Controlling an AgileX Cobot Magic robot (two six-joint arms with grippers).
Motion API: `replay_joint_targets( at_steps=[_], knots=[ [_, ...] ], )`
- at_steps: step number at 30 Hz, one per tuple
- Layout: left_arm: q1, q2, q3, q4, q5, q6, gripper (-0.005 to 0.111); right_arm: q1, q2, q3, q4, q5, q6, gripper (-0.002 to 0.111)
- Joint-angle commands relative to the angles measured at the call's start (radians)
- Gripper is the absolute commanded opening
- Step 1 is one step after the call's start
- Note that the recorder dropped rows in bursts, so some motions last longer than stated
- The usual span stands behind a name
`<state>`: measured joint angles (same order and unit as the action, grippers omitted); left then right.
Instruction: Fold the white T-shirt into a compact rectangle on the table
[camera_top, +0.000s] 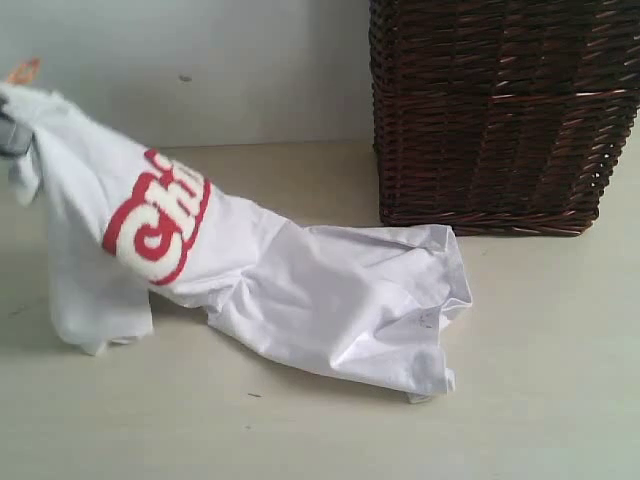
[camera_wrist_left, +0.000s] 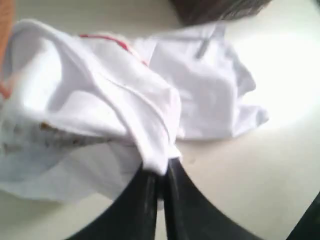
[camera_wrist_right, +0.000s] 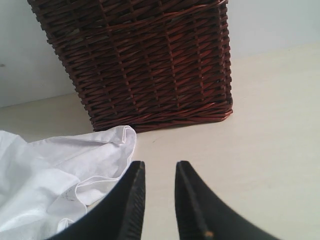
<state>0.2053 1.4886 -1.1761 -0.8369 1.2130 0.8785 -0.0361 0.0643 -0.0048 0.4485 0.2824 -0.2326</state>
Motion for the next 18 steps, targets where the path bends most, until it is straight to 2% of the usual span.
replay_joint_targets(
  at_steps=[1, 6, 9, 15, 16, 18],
  knots=[
    [0.004, -0.014, 0.110, 0.137, 0.008, 0.039, 0.000, 0.001, 0.002, 0.005, 0.001, 0.001, -0.001, 0.023],
    [0.004, -0.012, 0.226, 0.035, 0.008, 0.148, 0.000, 0.001, 0.002, 0.005, 0.001, 0.001, -0.001, 0.023],
    [0.004, -0.012, 0.270, 0.036, 0.008, 0.157, 0.006, 0.001, 0.002, 0.005, 0.001, 0.001, -0.001, 0.023],
    [0.004, -0.012, 0.339, -0.010, 0.008, 0.216, 0.043, 0.001, 0.002, 0.005, 0.001, 0.001, -0.001, 0.023],
    [0.004, -0.012, 0.341, -0.071, -0.034, 0.254, 0.050, 0.001, 0.002, 0.005, 0.001, 0.001, -0.001, 0.023],
    [0.004, -0.012, 0.339, -0.210, -0.184, 0.353, 0.055, 0.001, 0.002, 0.005, 0.001, 0.001, -0.001, 0.023]
  ],
)
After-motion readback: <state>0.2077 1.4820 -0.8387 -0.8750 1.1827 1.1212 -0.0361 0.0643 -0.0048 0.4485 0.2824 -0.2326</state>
